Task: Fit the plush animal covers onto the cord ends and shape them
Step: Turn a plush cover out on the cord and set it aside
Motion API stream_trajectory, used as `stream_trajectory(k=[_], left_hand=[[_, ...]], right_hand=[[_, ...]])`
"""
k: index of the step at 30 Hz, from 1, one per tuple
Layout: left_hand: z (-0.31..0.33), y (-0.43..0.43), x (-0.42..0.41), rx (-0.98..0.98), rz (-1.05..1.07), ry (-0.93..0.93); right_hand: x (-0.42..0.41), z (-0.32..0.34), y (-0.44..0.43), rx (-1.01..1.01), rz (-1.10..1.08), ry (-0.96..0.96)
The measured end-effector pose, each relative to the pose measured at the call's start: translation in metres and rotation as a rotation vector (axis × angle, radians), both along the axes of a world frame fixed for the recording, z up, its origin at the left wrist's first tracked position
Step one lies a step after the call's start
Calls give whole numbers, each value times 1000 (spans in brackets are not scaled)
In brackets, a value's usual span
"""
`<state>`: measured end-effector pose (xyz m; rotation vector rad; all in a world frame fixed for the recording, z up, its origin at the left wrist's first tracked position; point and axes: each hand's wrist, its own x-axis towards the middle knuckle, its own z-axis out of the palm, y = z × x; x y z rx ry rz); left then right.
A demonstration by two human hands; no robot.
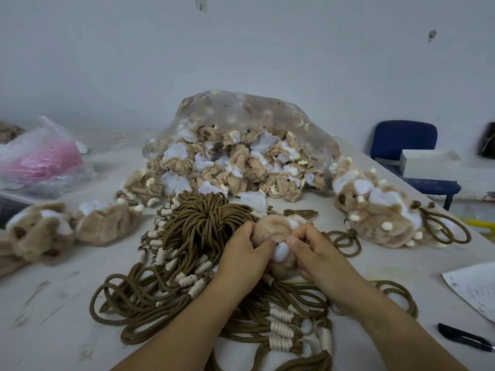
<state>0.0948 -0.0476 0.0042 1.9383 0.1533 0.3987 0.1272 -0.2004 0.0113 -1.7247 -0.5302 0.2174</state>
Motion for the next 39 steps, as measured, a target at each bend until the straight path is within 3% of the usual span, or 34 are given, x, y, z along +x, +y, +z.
stream_trajectory(k=[5,7,13,19,23,28,31,39], left_hand=[[-2,-1,0,-142,-186,77],[-2,-2,-2,-93,-267,82],[-5,0,2,124,-85,-7],[-4,0,3,122,42,-35],[-5,2,2,87,79,-39],[-7,2,2,230,-124,-55],[-9,0,2,288,-199,-39],[-6,0,0,200,-131,-154]], right_hand=[[2,1,1,172,-111,152],[4,2,-1,196,-163,163],[2,-3,3,162,-132,163],[-4,-2,5,-137,-145,-209],[-10,-4,15,-219,-136,-339],[3,3,0,92,-347,-26],[5,2,-3,263,-328,64],[6,-9,1,73,-270,-114]])
